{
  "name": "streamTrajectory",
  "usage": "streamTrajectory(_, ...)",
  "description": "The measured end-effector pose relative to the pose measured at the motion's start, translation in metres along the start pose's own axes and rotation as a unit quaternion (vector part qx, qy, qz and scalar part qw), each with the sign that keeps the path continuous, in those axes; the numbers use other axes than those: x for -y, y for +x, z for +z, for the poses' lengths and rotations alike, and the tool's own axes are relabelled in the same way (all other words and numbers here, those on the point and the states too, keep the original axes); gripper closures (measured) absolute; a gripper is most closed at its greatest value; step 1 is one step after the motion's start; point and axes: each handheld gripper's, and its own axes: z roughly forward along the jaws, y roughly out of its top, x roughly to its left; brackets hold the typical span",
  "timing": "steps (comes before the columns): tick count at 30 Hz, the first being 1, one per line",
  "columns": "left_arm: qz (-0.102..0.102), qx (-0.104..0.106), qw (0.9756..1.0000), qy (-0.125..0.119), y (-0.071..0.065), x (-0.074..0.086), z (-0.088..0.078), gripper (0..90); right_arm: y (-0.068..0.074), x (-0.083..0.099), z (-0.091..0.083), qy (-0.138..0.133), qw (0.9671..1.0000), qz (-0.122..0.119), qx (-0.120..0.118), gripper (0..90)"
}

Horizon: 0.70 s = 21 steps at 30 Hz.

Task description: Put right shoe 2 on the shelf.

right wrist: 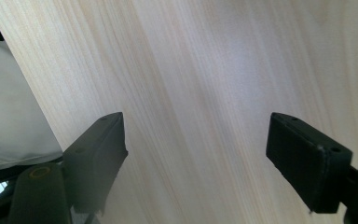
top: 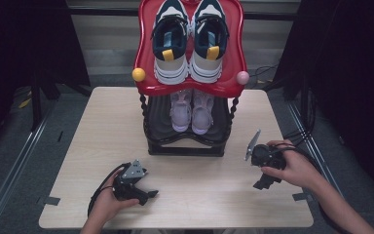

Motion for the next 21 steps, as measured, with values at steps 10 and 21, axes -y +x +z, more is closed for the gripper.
streamTrajectory(10, 0.000, -0.001, 1.0000, 0.000, 0.000, 0.000, 0.000, 9.8, 0.003, 0.006, 0.027, -0.012, 0.9997, 0.012, -0.018, 19.4)
streamTrajectory(21, 0.000, -0.001, 1.0000, 0.000, 0.000, 0.000, 0.000, 9.8, 0.006, 0.015, 0.041, -0.023, 0.9988, 0.035, -0.024, 19.5)
